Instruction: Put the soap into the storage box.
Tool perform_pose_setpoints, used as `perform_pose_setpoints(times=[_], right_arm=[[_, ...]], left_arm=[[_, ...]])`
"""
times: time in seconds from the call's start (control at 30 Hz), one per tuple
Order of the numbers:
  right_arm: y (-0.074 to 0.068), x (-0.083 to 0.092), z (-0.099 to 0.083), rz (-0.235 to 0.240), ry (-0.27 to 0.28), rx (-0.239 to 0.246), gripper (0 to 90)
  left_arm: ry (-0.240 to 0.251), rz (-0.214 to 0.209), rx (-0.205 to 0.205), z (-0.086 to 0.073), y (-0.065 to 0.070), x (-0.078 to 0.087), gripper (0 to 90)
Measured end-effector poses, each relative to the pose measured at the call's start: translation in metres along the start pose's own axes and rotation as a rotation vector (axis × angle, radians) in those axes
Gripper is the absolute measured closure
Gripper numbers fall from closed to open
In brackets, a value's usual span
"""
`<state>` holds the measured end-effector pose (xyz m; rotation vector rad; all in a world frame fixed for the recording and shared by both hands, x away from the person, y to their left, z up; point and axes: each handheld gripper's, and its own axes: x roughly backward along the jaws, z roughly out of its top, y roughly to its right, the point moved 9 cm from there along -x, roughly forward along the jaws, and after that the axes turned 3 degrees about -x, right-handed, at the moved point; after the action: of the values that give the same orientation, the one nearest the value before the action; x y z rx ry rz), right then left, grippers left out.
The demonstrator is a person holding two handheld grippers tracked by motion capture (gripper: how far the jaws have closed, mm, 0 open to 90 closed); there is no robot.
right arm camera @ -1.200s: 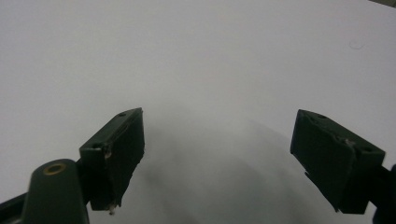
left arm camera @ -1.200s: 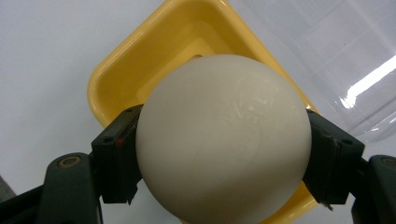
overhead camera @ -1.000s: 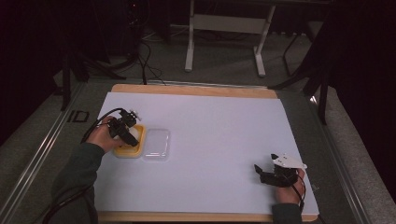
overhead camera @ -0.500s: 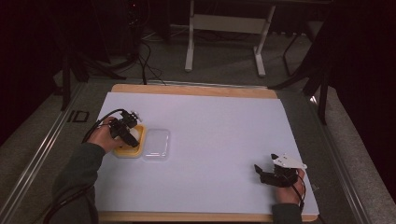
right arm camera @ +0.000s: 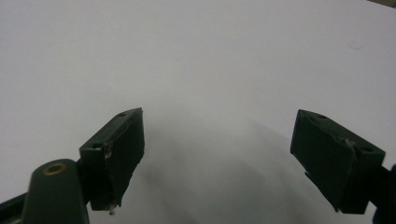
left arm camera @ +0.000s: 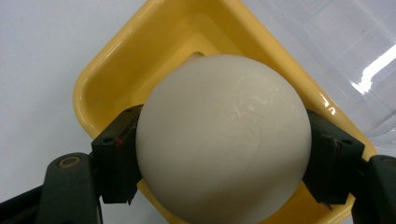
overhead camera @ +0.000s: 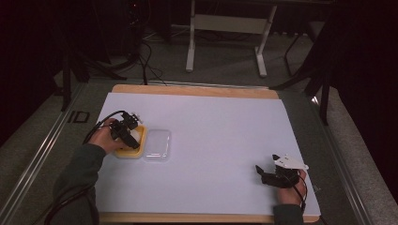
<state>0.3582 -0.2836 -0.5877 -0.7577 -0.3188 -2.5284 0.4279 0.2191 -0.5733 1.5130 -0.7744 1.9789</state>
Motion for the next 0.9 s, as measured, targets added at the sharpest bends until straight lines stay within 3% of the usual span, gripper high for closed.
perform_pose_setpoints(times=[0.5, 0.63, 0.9], right_arm=[[-0.0001, -0.0002, -0.0001, 0.0, -0.001, 0.003, 17.5], [-0.0004, -0.0002, -0.0002, 0.001, -0.002, 0.003, 17.5], [-0.0009, 0.0, -0.0003, 0.001, -0.003, 0.006, 17.5]], left_arm=[[0.002, -0.025, -0.009, -0.0017, -0.0007, -0.008, 25.3], [0.03, -0.059, -0.03, -0.0041, -0.0001, -0.0095, 24.7], [0.095, -0.039, -0.075, -0.0068, 0.0004, -0.0083, 19.7]])
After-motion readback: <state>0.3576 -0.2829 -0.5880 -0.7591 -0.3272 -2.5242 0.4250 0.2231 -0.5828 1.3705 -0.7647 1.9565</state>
